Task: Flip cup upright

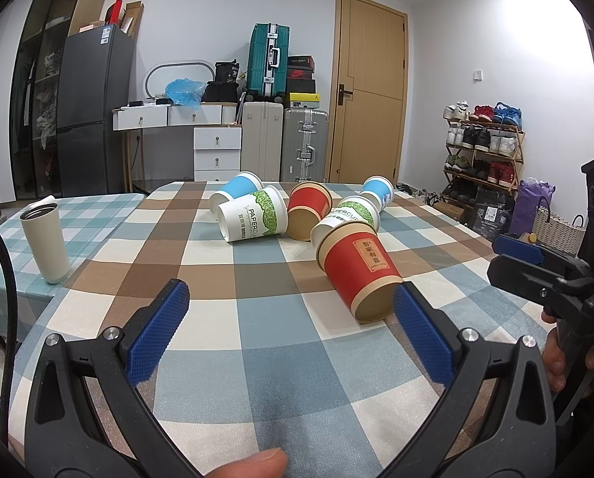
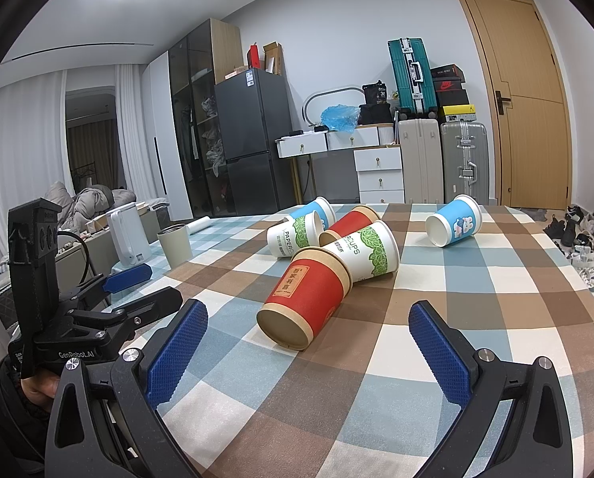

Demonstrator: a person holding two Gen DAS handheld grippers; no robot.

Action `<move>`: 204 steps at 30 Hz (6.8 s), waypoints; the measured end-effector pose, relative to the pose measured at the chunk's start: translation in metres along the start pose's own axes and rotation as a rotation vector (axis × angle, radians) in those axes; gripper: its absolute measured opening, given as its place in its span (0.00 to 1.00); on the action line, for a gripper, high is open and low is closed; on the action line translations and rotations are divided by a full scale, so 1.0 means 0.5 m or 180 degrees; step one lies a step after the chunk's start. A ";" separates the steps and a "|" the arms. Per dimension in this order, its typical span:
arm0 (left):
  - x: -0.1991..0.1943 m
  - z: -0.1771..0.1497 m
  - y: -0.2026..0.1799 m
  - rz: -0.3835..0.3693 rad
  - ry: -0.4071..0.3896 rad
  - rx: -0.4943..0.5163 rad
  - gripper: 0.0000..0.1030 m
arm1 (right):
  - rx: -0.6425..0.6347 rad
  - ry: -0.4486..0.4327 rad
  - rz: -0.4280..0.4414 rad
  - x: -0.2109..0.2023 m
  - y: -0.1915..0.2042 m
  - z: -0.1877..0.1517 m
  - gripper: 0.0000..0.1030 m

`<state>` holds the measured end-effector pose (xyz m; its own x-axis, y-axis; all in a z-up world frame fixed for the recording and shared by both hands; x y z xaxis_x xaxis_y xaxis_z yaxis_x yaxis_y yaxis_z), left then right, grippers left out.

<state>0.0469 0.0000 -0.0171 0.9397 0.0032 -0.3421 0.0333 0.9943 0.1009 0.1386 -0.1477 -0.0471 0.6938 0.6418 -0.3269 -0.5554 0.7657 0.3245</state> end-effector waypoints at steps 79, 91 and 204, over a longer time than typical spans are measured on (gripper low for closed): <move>0.273 0.039 -0.140 -0.0507 0.1234 -0.0083 0.52 | 0.0347 0.0207 -0.0363 0.003 -0.105 0.026 1.00; 0.205 0.059 -0.114 -0.0404 0.1066 -0.0202 0.51 | 0.0330 0.0191 -0.0316 0.007 -0.093 0.025 1.00; 0.051 -0.039 0.031 -0.0232 0.0480 -0.0132 0.99 | 0.1517 0.2124 0.0419 0.172 -0.003 -0.056 0.74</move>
<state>0.0646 0.0176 -0.0422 0.8734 -0.0564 -0.4837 0.0827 0.9960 0.0331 0.1862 -0.0924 -0.1004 0.1356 0.7307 -0.6691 -0.2552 0.6783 0.6891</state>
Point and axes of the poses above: each gripper's, at about its wrist camera, not at the fingertips, and x roughly the way its jaws point, y to its left, z to its top, the point moved 5 cm from there along x, roughly the way its jaws point, and after that the axes turned 11 degrees about x, right-handed, at the moved point
